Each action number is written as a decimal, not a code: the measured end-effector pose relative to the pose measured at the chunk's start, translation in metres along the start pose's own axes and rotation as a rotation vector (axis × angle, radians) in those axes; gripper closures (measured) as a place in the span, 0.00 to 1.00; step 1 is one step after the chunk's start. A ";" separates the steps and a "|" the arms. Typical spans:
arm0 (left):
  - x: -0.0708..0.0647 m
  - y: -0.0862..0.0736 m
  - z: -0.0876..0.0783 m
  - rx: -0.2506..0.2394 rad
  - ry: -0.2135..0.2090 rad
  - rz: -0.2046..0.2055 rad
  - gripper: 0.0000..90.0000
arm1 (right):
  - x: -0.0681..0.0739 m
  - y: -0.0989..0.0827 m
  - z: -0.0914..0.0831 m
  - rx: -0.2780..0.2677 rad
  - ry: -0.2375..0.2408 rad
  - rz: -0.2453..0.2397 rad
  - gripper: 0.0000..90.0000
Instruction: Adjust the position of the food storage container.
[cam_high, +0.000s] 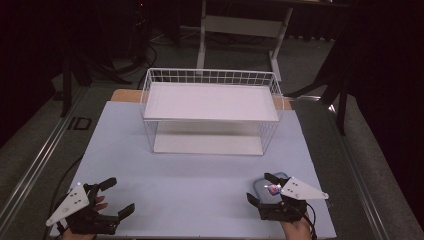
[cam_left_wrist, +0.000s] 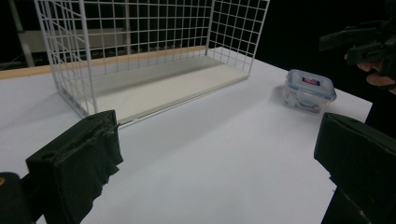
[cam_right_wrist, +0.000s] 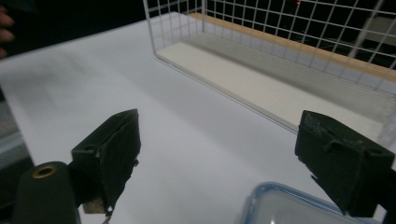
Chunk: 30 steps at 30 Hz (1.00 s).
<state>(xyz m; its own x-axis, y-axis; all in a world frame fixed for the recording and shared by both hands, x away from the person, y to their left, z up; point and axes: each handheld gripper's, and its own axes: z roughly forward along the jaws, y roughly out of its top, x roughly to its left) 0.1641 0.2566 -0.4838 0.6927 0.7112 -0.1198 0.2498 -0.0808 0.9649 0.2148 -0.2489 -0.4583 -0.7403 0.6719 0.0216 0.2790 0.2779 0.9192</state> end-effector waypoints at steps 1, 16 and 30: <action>-0.001 0.001 0.001 0.003 0.001 0.007 0.02 | 0.001 0.001 -0.002 -0.019 0.011 0.011 0.15; -0.004 0.000 0.006 0.019 -0.007 0.018 0.02 | -0.012 0.022 -0.008 -0.012 -0.014 0.051 0.19; -0.004 -0.001 0.003 0.017 0.001 0.018 0.02 | -0.053 0.001 -0.018 0.077 -0.117 0.034 0.70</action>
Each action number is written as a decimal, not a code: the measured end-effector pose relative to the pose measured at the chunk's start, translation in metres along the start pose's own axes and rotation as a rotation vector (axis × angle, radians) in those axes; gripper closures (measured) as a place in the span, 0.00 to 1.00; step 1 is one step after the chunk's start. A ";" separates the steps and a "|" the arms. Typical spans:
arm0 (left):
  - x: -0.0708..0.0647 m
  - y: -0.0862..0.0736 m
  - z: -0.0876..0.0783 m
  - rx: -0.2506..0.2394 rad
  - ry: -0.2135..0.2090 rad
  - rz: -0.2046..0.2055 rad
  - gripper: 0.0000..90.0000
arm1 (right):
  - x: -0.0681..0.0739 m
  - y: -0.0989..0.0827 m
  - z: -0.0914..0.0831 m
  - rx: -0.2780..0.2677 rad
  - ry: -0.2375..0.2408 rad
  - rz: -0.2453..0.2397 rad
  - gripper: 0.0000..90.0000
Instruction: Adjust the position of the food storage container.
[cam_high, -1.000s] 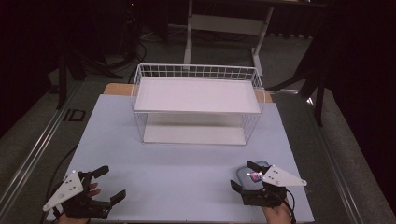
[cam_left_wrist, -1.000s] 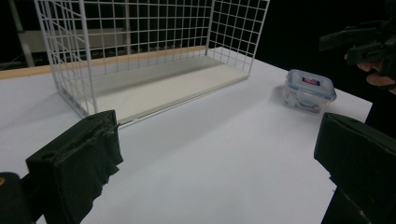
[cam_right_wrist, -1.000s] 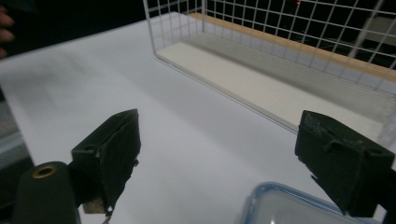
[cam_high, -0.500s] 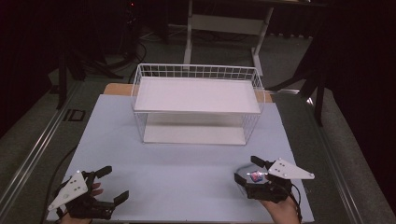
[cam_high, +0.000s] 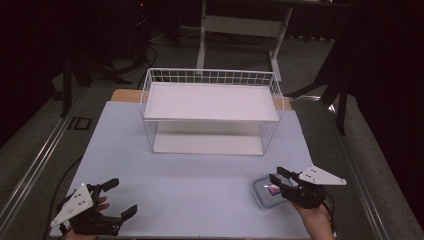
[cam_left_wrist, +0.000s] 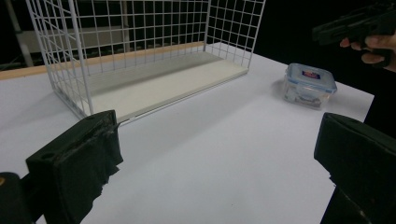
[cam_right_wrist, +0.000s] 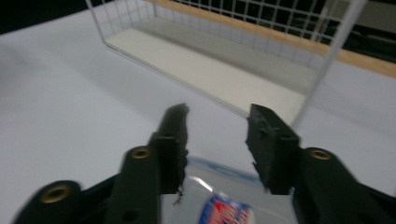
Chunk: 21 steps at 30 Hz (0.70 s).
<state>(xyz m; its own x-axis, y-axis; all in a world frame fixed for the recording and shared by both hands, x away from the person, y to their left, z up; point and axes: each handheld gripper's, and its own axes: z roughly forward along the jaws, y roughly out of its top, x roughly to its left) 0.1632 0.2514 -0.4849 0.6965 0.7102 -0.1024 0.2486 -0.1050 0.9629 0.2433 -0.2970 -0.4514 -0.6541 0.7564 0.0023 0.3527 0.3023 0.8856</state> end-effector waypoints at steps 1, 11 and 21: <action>0.000 0.000 0.000 0.002 0.001 0.001 0.02 | -0.002 -0.002 0.000 0.005 -0.006 0.001 0.72; 0.000 -0.001 0.003 0.010 0.003 0.003 0.02 | -0.029 -0.024 -0.003 0.073 -0.092 -0.001 1.00; 0.000 0.000 0.004 0.009 -0.001 0.004 0.02 | -0.050 -0.046 -0.008 0.135 -0.184 0.028 1.00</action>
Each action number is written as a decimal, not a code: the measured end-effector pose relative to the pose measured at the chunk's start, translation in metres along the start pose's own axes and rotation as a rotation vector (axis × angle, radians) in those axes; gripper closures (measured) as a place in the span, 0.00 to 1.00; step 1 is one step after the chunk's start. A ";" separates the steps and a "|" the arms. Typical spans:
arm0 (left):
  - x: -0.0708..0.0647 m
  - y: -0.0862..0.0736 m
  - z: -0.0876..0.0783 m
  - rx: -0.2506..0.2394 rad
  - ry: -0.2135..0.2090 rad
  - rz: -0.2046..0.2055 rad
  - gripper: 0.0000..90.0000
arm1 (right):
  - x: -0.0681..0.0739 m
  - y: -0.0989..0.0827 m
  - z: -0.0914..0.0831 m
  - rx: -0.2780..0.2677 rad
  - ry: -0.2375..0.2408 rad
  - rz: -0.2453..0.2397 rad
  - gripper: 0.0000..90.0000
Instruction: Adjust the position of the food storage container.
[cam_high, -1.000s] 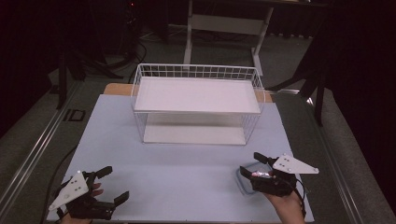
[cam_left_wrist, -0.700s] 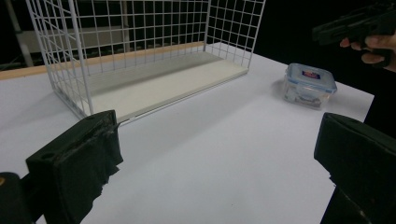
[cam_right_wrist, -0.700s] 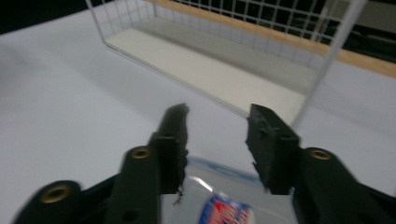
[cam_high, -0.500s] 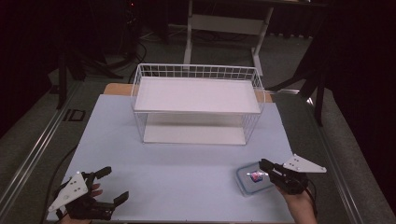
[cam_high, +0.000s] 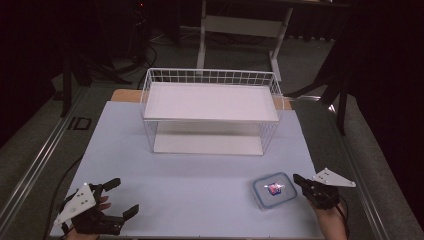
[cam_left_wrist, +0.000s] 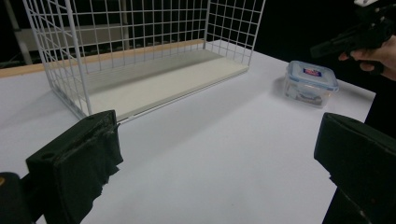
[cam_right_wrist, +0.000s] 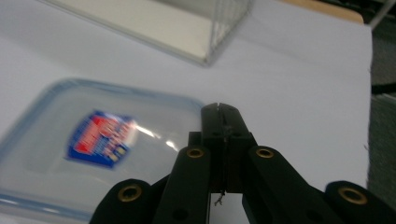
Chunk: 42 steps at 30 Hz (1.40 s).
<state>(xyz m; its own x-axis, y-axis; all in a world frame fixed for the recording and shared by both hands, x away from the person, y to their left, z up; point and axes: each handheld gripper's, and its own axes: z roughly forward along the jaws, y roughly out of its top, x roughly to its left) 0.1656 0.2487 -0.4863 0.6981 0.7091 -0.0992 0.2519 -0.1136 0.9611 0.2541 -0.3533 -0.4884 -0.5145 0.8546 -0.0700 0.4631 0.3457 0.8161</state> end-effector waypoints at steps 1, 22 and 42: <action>0.000 0.000 0.000 -0.001 -0.001 0.001 0.02 | -0.002 -0.003 0.001 0.005 -0.002 0.004 1.00; 0.000 -0.001 0.007 0.019 -0.015 0.011 0.02 | 0.004 -0.041 0.007 0.120 0.061 0.057 1.00; -0.002 0.000 0.012 0.030 -0.025 0.023 0.02 | 0.048 -0.019 0.035 0.162 0.210 -0.021 1.00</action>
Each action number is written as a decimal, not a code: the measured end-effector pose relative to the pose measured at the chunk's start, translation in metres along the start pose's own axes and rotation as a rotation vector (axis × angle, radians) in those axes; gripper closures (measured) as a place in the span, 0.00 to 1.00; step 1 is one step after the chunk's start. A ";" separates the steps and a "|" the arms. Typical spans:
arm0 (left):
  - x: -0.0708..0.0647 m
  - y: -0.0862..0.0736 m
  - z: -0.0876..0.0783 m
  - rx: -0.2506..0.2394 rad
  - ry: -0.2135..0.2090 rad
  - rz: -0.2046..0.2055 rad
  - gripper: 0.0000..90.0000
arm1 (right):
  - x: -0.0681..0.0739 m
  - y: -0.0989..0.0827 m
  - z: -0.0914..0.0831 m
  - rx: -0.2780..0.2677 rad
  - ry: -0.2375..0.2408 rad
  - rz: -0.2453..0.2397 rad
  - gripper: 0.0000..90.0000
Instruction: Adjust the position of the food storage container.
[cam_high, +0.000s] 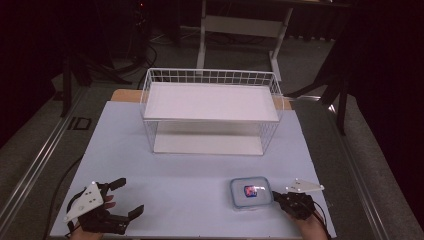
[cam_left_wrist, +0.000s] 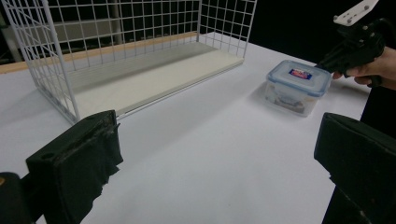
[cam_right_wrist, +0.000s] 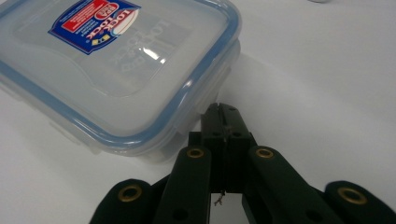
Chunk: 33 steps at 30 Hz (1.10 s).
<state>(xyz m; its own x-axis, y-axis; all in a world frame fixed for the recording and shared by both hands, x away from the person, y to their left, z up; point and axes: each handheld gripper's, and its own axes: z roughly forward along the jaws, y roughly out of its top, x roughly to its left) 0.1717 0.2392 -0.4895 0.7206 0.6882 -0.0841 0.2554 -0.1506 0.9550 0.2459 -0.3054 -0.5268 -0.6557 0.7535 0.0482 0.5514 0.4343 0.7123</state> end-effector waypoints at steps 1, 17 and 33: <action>0.000 0.000 0.000 0.000 0.000 -0.001 0.02 | 0.003 0.002 0.002 0.002 0.006 -0.007 1.00; -0.002 0.001 0.002 0.005 -0.005 0.005 0.02 | 0.009 0.007 -0.010 -0.003 0.021 0.019 1.00; -0.003 0.000 0.007 0.019 -0.018 0.005 0.02 | 0.033 0.033 0.012 0.020 0.103 0.005 1.00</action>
<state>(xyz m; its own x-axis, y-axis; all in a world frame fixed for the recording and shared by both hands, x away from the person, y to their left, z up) 0.1745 0.2324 -0.4909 0.7335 0.6744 -0.0851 0.2642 -0.1675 0.9498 0.2485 -0.2607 -0.5101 -0.7016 0.7016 0.1244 0.5648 0.4410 0.6975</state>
